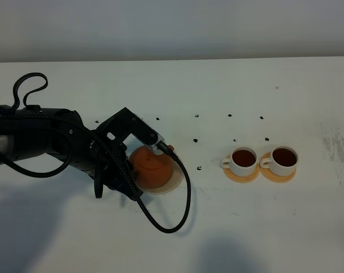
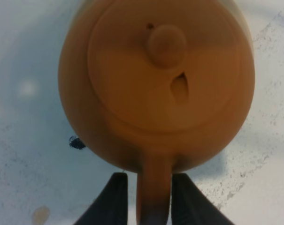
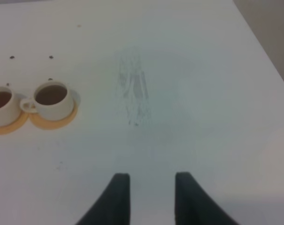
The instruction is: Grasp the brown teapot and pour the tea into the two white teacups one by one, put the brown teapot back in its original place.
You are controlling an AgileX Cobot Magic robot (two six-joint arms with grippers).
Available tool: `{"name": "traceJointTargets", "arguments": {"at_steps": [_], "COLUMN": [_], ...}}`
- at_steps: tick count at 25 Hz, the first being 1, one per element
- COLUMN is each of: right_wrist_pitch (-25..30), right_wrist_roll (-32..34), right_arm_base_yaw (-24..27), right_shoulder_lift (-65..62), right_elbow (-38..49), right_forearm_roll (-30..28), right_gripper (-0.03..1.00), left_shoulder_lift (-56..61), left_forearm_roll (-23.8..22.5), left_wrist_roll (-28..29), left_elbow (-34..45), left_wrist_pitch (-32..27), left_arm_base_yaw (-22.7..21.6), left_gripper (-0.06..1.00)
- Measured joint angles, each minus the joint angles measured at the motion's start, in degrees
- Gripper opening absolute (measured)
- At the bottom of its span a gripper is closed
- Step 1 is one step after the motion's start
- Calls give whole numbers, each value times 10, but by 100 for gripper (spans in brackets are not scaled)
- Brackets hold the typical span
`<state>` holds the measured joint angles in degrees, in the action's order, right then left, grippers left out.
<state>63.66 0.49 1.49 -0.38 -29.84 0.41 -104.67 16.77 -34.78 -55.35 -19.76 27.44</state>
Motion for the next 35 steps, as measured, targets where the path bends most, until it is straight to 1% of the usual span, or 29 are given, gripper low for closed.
{"name": "traceJointTargets", "arguments": {"at_steps": [8, 12, 15, 19, 23, 28, 30, 33, 35], "right_wrist_pitch": [0, 0, 0, 0, 0, 0, 0, 0, 0], "right_wrist_roll": [0, 0, 0, 0, 0, 0, 0, 0, 0], "right_arm_base_yaw": [0, 0, 0, 0, 0, 0, 0, 0, 0], "right_shoulder_lift": [0, 0, 0, 0, 0, 0, 0, 0, 0], "right_elbow": [0, 0, 0, 0, 0, 0, 0, 0, 0], "right_forearm_roll": [0, 0, 0, 0, 0, 0, 0, 0, 0], "right_gripper": [23, 23, 23, 23, 23, 23, 23, 23, 23], "left_shoulder_lift": [17, 45, 72, 117, 176, 262, 292, 334, 363], "left_forearm_roll": [1, 1, 1, -1, -18, -47, -66, -97, -123], "left_wrist_roll": [0, 1, 11, 19, 31, 67, 83, 114, 136], "left_elbow": [0, -11, -30, -49, -49, -49, -49, -49, -49], "left_wrist_pitch": [-3, -5, -6, -5, -19, -46, -67, -117, -173], "left_arm_base_yaw": [0, -15, -45, -99, -151, -213, -234, -260, -276], "left_gripper": [26, 26, 26, 27, 27, 28, 28, 28, 28]}}
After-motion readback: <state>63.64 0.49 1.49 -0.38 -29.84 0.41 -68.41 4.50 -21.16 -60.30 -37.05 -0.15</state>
